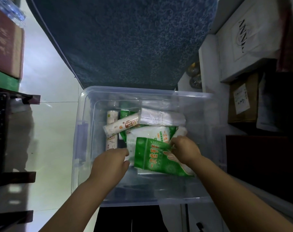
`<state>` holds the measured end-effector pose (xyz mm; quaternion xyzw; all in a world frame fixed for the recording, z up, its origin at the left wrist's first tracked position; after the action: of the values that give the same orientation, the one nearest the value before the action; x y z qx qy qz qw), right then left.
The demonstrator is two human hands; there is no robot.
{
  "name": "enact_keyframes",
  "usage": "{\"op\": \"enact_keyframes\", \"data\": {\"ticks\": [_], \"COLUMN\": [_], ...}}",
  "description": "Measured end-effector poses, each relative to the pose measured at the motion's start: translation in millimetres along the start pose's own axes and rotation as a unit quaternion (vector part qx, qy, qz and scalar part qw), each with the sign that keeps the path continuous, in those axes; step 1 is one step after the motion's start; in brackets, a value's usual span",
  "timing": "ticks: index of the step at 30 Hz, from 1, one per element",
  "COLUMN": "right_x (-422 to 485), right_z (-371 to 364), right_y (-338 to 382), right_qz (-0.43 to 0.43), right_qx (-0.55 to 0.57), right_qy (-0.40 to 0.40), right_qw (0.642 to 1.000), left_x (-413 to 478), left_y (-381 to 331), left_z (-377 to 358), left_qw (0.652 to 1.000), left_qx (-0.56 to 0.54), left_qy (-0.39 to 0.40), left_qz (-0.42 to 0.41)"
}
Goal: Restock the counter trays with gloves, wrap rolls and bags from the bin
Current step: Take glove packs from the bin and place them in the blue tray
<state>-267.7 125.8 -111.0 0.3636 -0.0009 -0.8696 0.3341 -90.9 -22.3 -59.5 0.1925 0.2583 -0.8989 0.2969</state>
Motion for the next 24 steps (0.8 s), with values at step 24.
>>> {"op": "enact_keyframes", "data": {"ticks": [24], "right_x": [0], "right_z": [2], "right_y": [39], "right_qz": [-0.087], "right_qx": [0.236], "right_qy": [-0.067], "right_qw": [0.966], "left_x": [-11], "left_y": [109], "left_z": [124], "left_qw": [0.829], "left_qx": [-0.443], "left_qy": [-0.292], "left_qz": [0.176]}}
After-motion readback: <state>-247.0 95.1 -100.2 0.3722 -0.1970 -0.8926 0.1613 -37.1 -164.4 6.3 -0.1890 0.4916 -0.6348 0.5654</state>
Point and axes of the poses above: each hand's wrist, its own x-axis towards the middle knuckle, its own z-axis out of the back of the hand, y = z × x, the point moved 9 cm from there along x, towards the middle knuckle, and after that the axes turned 2 degrees about x, right-handed, at the moved point
